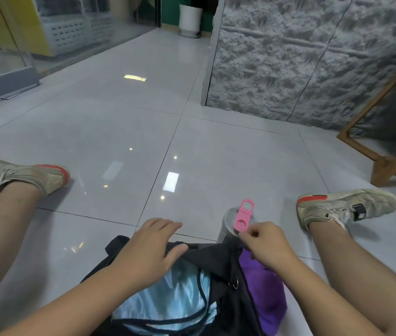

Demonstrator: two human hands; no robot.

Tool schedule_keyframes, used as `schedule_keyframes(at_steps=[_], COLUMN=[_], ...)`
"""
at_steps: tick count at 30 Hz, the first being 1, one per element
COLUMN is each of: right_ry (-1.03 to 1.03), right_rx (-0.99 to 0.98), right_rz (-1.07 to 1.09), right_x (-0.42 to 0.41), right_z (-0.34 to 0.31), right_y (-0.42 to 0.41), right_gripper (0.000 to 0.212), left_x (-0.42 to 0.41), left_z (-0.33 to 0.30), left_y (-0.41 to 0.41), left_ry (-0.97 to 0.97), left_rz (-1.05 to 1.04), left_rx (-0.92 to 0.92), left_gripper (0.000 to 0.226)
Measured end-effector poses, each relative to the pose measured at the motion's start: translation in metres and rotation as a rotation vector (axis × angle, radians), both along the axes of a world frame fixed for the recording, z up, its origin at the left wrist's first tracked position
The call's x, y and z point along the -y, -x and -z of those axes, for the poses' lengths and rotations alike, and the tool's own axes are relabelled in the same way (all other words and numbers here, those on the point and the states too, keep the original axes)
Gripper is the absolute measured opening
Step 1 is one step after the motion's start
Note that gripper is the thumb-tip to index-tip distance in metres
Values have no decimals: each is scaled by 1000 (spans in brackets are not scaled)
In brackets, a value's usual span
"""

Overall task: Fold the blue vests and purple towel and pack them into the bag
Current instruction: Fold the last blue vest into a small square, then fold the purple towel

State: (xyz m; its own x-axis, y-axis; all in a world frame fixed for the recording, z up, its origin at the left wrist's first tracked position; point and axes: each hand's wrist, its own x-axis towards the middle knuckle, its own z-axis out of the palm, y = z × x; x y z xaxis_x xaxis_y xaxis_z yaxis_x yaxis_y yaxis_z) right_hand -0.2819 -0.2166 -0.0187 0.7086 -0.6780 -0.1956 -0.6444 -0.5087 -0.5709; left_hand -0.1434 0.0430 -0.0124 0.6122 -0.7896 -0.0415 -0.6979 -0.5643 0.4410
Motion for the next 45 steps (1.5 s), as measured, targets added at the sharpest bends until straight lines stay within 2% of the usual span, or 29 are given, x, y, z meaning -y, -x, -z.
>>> schedule_keyframes(at_steps=[4, 7, 10, 12, 17, 19, 21, 22, 24, 26, 29, 32, 35, 38, 40, 42, 45], right_ry=[-19, 29, 28, 37, 42, 27, -13, -30, -57, -71, -104, -201, -404, -526, -561, -609, -681], right_rx=[-207, -393, -451, -463, -542, -578, -584, -574, -556, -531, -411, -254, -168, -225, -196, -80, 130], right_rz=[-14, -59, -77, -98, -133, -135, -125, -125, -100, -71, 25, 64, 58, -116, -205, -260, -320], right_x=[24, 31, 32, 30, 24, 27, 27, 25, 27, 27, 33, 45, 54, 61, 62, 58, 41], right_z=[42, 68, 87, 95, 121, 132, 135, 133, 136, 137, 126, 95, 52, 9, -20, -47, -80], right_y=[10, 15, 17, 15, 10, 10, 9, 7, 10, 12, 13, 6, 7, 10, 10, 7, 0], right_gripper=[32, 15, 53, 62, 35, 31, 17, 12, 17, 18, 23, 12, 23, 24, 27, 32, 25], left_x=[5, 8, 12, 14, 22, 25, 27, 27, 32, 39, 60, 79, 92, 105, 113, 119, 125], left_z=[5, 10, 13, 14, 15, 16, 20, 21, 22, 20, 12, 11, 14, 16, 9, 1, -14], left_y=[-11, -13, -15, -16, -15, -15, -15, -16, -14, -11, -2, 4, 9, 14, 19, 23, 29], left_ry=[-45, -69, -88, -92, -97, -99, -96, -91, -87, -75, -41, -5, 29, 67, 116, 179, 268], left_rz=[-17, -11, -9, -5, 24, 39, 48, 48, 55, 53, 60, 56, 53, 42, 33, 18, 27], left_rx=[-47, -70, -68, -67, -65, -78, -80, -77, -73, -72, -116, -151, -165, -209, -252, -278, -323], left_gripper=[78, 82, 72, 72, 73, 81, 93, 101, 116, 121, 94, 69, 64, 64, 68, 69, 54])
